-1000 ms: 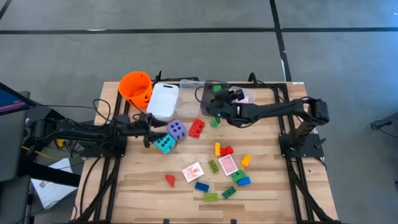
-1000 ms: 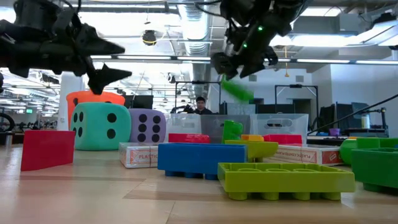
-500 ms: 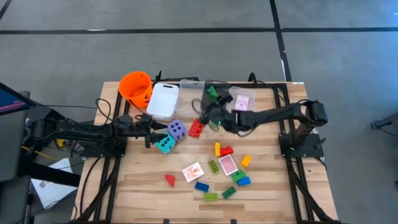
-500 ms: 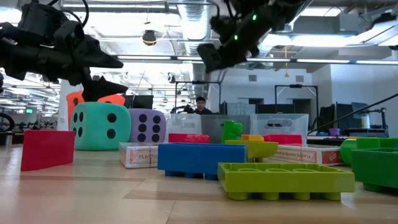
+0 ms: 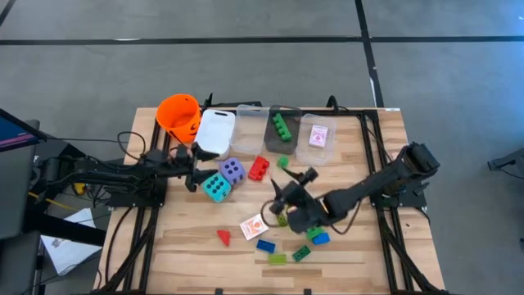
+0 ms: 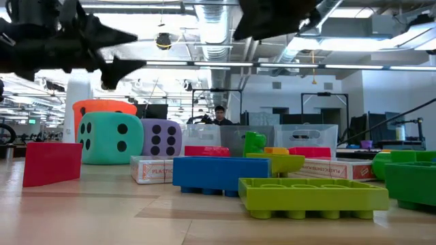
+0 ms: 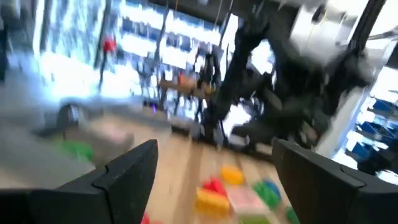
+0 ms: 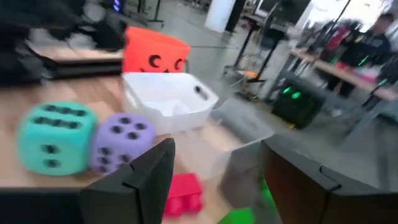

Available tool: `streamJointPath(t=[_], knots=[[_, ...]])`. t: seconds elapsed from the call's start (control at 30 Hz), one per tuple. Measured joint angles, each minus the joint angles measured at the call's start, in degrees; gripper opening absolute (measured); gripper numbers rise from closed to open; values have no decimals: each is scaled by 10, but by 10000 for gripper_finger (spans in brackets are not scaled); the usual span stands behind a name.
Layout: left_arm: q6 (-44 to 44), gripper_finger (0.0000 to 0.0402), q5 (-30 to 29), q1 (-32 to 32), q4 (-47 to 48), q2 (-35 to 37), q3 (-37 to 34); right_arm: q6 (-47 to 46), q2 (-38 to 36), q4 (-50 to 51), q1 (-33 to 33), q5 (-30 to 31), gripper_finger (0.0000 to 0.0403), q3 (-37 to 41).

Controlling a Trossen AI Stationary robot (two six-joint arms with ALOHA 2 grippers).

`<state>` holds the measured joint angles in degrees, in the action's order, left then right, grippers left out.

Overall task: Pick & Place Toys
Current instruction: Put the large red game piece into the black bin

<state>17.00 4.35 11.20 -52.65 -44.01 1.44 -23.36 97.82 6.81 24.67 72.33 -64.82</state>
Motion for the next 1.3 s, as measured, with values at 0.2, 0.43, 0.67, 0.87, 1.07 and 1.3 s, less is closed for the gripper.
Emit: streamJointPath(t=[0.2, 0.43, 0.67, 0.87, 1.07, 1.3], knots=[[-52, 310, 0, -15, -19, 0, 47, -260, 14, 156, 33, 11, 232, 0], [-110, 310, 0, -78, -19, -51, 95, -435, 78, 279, 48, 25, 232, 0], [-112, 310, -12, -120, -18, -168, 145, -436, 98, 285, 29, 12, 232, 0], [-112, 310, -29, -118, -12, -261, 169, -422, 94, 270, 18, 7, 232, 0], [-112, 310, -79, -111, 7, -348, 211, -422, 94, 270, 19, 6, 232, 0], [-90, 310, -227, -111, 83, -415, 277, -422, 94, 265, 14, 6, 232, 0]])
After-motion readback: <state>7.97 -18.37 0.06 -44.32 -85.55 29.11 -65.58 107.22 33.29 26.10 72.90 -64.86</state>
